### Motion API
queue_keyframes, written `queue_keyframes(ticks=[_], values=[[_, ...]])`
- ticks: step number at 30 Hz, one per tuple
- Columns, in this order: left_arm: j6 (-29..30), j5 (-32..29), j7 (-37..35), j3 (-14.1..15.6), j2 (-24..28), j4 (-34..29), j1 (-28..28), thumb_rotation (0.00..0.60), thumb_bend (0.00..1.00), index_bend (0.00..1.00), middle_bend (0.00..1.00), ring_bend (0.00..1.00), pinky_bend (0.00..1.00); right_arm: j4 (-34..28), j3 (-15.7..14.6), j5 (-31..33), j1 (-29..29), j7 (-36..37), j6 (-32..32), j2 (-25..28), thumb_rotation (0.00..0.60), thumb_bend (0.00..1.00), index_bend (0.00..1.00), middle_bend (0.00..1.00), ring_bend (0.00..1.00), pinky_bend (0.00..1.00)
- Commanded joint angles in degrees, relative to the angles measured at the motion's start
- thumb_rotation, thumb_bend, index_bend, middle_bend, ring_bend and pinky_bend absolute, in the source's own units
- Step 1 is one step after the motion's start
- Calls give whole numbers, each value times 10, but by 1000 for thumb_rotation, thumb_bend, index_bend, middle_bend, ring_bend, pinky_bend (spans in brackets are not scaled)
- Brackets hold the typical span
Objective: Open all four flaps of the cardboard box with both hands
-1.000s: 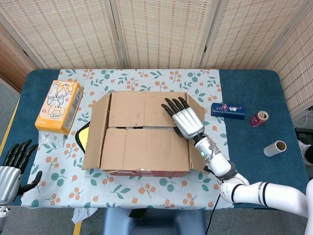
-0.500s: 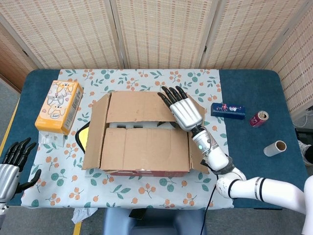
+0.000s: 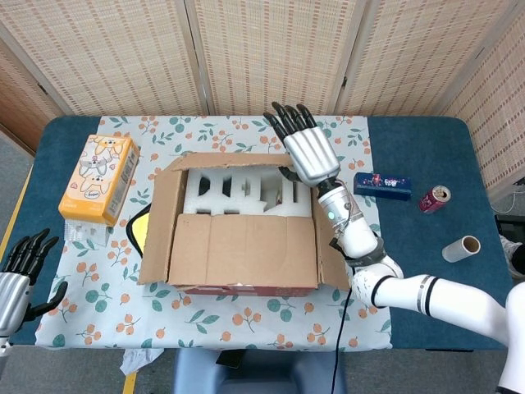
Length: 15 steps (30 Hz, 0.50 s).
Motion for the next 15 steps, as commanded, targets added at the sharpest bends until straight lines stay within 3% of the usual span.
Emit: queue_keyframes(ticks=[1,5,9,15], values=[[-5,-2,-16,0,2,4,-2,600,449,0,0,0,0,37,15,18,21,-6,2,-8,600,348,0,0,0,0],[-15,-14,-24,-4,3,9,-5,600,449,0,0,0,0,99,23,38,44,-3,-15,-21,600,348,0,0,0,0],[-26,-28,-32,-8,3,13,-7,600,449,0,0,0,0,181,30,69,69,28,-74,-40,600,349,0,0,0,0],[-52,-53,-36,-16,1,23,-14,600,448,0,0,0,0,339,26,59,103,106,-156,-89,600,348,0,0,0,0]])
